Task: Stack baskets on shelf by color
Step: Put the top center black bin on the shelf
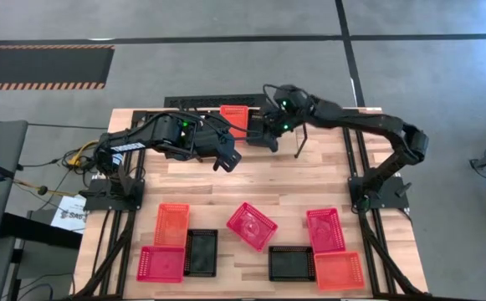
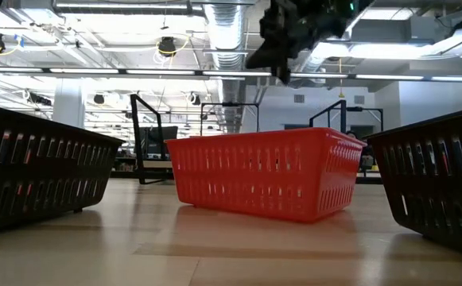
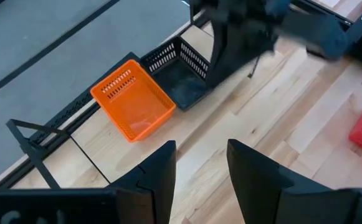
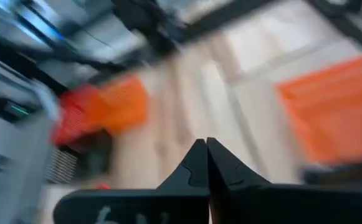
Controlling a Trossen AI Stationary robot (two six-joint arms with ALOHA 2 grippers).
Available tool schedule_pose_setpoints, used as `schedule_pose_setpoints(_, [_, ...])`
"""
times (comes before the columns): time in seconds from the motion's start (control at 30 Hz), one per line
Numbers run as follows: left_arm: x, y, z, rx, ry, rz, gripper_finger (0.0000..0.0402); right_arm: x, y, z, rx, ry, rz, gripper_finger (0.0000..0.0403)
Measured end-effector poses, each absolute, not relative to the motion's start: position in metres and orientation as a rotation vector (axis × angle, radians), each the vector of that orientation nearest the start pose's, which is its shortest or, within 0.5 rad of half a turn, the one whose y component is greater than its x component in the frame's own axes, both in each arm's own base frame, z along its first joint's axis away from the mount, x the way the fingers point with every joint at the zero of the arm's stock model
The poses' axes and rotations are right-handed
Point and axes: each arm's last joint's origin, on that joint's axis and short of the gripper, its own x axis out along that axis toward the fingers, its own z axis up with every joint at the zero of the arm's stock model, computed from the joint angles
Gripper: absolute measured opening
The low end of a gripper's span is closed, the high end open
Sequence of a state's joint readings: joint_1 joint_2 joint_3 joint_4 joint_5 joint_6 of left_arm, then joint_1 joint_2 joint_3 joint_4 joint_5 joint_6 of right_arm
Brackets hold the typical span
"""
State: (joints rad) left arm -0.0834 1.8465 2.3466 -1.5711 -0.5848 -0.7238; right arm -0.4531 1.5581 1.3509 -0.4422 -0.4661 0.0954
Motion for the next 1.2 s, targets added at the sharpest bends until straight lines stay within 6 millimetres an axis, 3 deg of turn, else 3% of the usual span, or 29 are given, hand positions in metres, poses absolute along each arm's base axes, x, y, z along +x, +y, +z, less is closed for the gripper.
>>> schedule_pose_setpoints(0.1, [0.322,-0.011,0.447,-0.294,0.795,0.781,0.0132,0.307,-0.140,0.335,0.265,0.741,-0.113,0.0003])
schedule_pose_setpoints(0.27, [0.322,-0.011,0.447,-0.296,0.795,0.781,0.0132,0.306,-0.146,0.339,0.170,0.896,-0.190,0.0002])
schedule_pose_setpoints(0.73, [0.322,-0.011,0.447,-0.313,0.788,0.789,0.0132,0.349,-0.166,0.260,0.127,1.106,-0.115,0.0001])
schedule_pose_setpoints(0.9, [0.322,-0.011,0.447,-0.320,0.784,0.792,0.0132,0.355,-0.172,0.238,0.101,1.179,-0.119,0.0001])
schedule_pose_setpoints(1.2, [0.322,-0.011,0.447,-0.324,0.783,0.794,0.0132,0.352,-0.181,0.229,0.076,1.242,-0.150,0.0000])
